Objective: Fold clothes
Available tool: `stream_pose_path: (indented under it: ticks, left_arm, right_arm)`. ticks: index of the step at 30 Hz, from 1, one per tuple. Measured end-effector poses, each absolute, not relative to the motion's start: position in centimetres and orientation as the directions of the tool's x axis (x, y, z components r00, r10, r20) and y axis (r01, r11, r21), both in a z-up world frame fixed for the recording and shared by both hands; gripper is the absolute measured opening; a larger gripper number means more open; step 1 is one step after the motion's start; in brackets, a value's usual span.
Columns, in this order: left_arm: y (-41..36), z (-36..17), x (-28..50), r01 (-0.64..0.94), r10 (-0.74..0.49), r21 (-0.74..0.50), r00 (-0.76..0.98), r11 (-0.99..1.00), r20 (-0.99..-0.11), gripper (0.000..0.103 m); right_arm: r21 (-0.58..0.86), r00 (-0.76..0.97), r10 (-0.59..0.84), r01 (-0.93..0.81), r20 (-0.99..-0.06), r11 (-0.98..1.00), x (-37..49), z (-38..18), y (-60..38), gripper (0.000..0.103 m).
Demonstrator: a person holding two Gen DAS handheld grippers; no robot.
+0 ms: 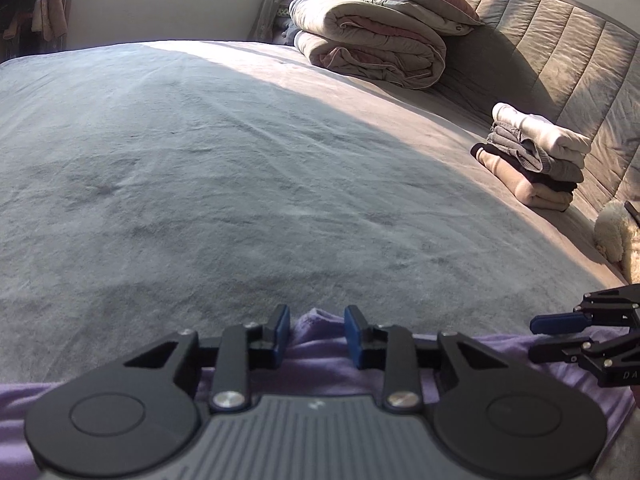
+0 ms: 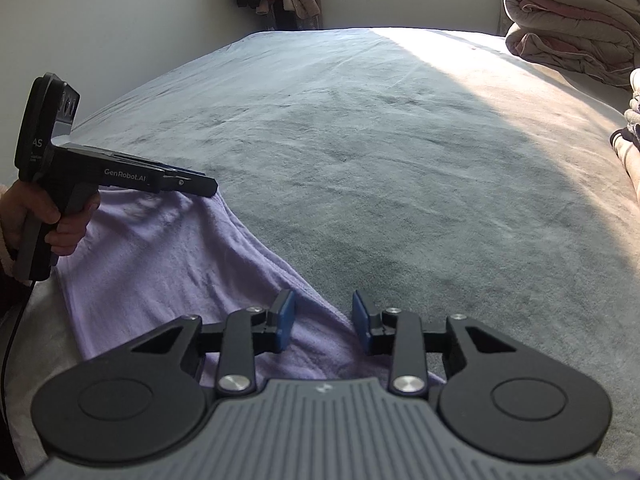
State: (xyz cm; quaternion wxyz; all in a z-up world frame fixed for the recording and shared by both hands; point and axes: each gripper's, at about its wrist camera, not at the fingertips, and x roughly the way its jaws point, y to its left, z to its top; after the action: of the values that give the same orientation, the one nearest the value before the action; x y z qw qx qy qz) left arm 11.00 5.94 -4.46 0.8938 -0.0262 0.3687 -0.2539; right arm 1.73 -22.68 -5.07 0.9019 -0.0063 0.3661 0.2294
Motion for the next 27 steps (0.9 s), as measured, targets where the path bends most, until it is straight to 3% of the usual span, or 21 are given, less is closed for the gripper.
stream_pose_path:
  ticks: [2, 4, 7, 12, 17, 20, 22, 24, 27]
  left_arm:
    - [5.9, -4.6, 11.0, 0.432, -0.472, -0.235, 0.600, 0.871, -0.646, 0.029]
    - [5.7, -4.7, 10.9, 0.427, -0.465, -0.229, 0.606, 0.875, -0.646, 0.004]
    - [5.4, -4.4, 10.2, 0.406, -0.439, -0.202, 0.659, 0.891, -0.612, 0.003]
    - [6.1, -4.2, 8.8, 0.327, -0.391, -0.216, 0.794, 0.920, -0.466, 0.003]
    - [5.3, -6.1, 10.2, 0.282, -0.343, -0.195, 0.766, 0.939, -0.544, 0.004]
    - [5.5, -5.5, 10.0, 0.250, -0.312, -0.186, 0.782, 0.950, -0.540, 0.012]
    - [5.7, -4.9, 9.4, 0.219, -0.280, -0.175, 0.794, 0.960, -0.539, 0.025]
    - [5.8, -4.1, 8.6, 0.189, -0.247, -0.162, 0.806, 0.969, -0.537, 0.027]
    - [5.7, -2.9, 7.0, 0.213, -0.271, -0.170, 0.814, 0.962, -0.514, 0.026]
  right_arm:
    - [0.155, 0.626, 0.408, -0.419, -0.664, 0.895, 1.7, -5.1, -22.6, 0.036]
    - [0.151, 0.628, 0.406, -0.420, -0.664, 0.895, 1.6, -5.1, -22.6, 0.038]
    - [0.135, 0.631, 0.399, -0.424, -0.665, 0.895, 1.5, -5.2, -22.4, 0.038]
    - [0.099, 0.642, 0.383, -0.432, -0.665, 0.896, 1.3, -5.4, -21.9, 0.038]
    - [0.093, 0.650, 0.376, -0.426, -0.661, 0.900, 1.3, -5.5, -21.7, 0.038]
    - [0.104, 0.656, 0.383, -0.423, -0.650, 0.900, 1.3, -5.3, -21.9, 0.038]
    - [0.133, 0.661, 0.401, -0.417, -0.635, 0.899, 1.5, -5.0, -22.2, 0.038]
    - [0.159, 0.666, 0.419, -0.415, -0.617, 0.896, 1.6, -4.7, -22.3, 0.038]
    - [0.171, 0.674, 0.441, -0.430, -0.592, 0.887, 1.7, -4.4, -22.1, 0.024]
